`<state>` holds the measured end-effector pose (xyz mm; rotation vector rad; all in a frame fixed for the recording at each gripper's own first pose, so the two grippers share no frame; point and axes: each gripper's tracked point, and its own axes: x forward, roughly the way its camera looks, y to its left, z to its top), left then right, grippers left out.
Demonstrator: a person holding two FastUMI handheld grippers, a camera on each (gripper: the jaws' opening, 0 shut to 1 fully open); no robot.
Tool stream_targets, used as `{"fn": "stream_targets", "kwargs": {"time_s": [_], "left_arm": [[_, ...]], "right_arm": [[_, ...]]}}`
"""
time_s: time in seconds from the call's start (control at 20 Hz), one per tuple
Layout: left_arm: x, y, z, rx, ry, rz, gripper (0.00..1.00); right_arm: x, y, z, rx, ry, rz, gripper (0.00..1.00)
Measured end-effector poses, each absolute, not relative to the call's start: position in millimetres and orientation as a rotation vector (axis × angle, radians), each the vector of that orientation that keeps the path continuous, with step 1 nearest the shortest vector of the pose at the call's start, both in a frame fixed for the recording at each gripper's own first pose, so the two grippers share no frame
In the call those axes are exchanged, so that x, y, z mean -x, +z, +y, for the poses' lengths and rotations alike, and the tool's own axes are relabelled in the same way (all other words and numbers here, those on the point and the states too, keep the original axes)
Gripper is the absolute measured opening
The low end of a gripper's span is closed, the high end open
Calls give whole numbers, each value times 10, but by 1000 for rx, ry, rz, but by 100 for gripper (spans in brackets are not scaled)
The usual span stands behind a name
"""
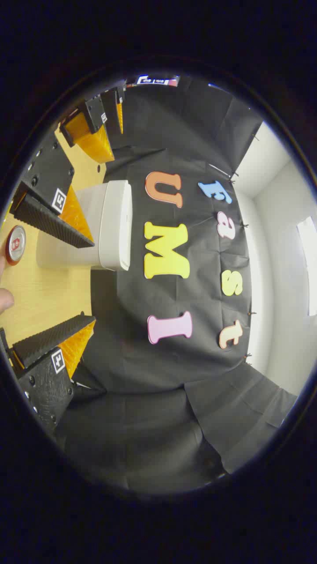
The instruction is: Press the lid of the desktop garbage bin to open it, pick up the crumpled paper on the desktop and throw it into the bin, then pick up the pop can on the desktop and drop it into the bin, and finally close the garbage bin lid.
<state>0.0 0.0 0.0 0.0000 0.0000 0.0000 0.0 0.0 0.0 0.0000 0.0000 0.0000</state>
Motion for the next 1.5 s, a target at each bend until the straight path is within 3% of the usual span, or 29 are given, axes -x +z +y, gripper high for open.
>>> {"fn": "stream_targets", "kwargs": {"time_s": [0.45, 0.9, 1.5], "left_arm": [[37, -6, -67, -7, 4, 10, 96], [43, -11, -42, 2, -7, 6, 96], [40, -25, -20, 7, -36, -1, 96]], "right_arm": [[45, 0, -87, -10, -3, 8, 97], [69, 39, -73, -16, -4, 4, 93], [-138, 277, 21, -50, 60, 17, 97]]}}
